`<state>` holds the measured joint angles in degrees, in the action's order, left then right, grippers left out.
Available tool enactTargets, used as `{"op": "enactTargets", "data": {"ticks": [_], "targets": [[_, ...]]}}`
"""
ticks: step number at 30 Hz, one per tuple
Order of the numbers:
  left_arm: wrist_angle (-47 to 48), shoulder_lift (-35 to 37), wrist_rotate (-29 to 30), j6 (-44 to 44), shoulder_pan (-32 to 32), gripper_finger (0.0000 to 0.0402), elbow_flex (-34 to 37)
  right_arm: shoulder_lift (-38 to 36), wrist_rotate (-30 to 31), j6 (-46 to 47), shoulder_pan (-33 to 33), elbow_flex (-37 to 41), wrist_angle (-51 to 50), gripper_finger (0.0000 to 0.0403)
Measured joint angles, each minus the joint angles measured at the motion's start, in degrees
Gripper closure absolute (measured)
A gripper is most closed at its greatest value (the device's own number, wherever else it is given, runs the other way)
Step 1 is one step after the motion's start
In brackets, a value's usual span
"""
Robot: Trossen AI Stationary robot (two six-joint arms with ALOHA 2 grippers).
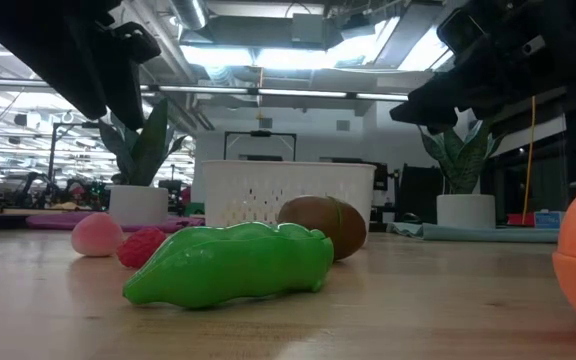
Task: Pick and placing Produce into tupperware
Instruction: Put the pink peach into the white bin
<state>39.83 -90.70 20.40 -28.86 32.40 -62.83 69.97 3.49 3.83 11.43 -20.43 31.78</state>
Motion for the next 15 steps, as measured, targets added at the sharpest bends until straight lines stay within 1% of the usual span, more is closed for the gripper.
{"op": "enactTargets", "data": {"ticks": [8, 12, 15], "targets": [[-0.04, 0.0, -0.02, -0.36, 0.0, 0.0168, 0.02, 0.0, 0.0, 0.05, -0.01, 0.0, 0.01, 0.0203], [0.54, 0.0, 0.04, -3.75, 0.0, 0.0168, 0.02, 0.0, 0.0, 0.07, 0.0, 0.0, 0.01, 0.0203], [3.23, -0.46, 0.32, -6.49, -0.16, 0.0168, 0.03, 0.0, 0.0, 0.11, -0.01, 0.0, 0.01, 0.0203]]}}
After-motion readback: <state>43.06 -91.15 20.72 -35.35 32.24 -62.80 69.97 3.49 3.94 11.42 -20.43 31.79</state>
